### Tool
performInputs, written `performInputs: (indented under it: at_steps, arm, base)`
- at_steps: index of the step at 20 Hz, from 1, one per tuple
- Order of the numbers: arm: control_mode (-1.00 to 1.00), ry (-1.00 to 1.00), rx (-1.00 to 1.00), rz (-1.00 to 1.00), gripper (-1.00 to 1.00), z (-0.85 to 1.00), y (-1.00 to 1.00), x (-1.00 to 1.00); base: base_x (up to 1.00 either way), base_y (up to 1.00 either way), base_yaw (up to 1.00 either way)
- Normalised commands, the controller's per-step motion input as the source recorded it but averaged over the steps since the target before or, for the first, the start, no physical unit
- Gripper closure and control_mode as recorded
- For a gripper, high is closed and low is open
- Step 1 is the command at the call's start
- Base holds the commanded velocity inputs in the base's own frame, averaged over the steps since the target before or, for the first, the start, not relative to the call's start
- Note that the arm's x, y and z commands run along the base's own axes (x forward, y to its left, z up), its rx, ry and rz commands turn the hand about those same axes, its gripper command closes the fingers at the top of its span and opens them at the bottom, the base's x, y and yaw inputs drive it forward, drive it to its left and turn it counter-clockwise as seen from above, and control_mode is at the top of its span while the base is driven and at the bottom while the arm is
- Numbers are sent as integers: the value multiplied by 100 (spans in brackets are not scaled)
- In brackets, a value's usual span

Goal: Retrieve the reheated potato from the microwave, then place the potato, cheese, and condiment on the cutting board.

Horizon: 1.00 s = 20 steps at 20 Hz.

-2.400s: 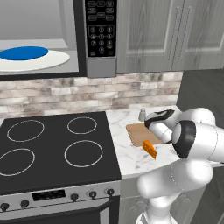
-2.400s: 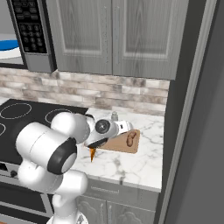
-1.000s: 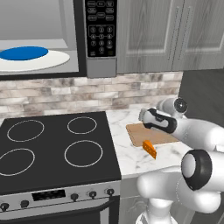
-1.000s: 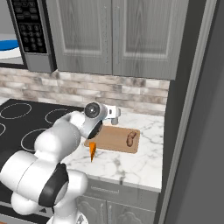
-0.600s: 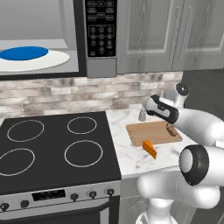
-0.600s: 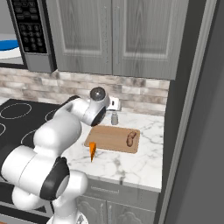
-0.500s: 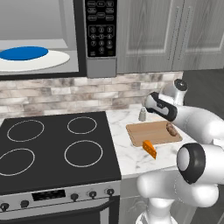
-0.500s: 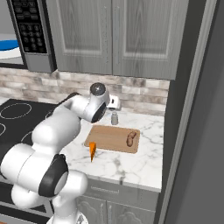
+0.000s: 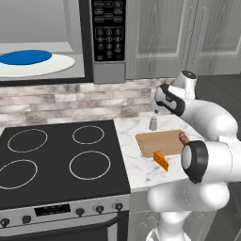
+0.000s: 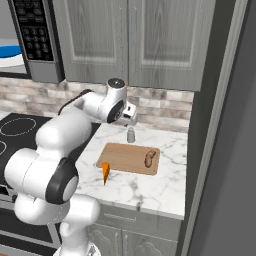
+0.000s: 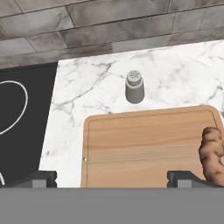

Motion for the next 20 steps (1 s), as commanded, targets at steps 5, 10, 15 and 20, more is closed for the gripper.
performInputs:
  at_steps: [5, 10, 15, 20]
  arm:
    - [-100, 5, 6, -7, -100, -15, 0, 9]
    - [-100, 0, 0, -5, -100, -25, 0, 4]
    - [-100, -3, 0, -4, -100, -32, 0, 0]
    - [-100, -6, 0, -4, -100, -25, 0, 11]
  base:
    - [0, 0, 0]
    - [0, 0, 0]
    - [0, 0, 0]
    - [0, 0, 0]
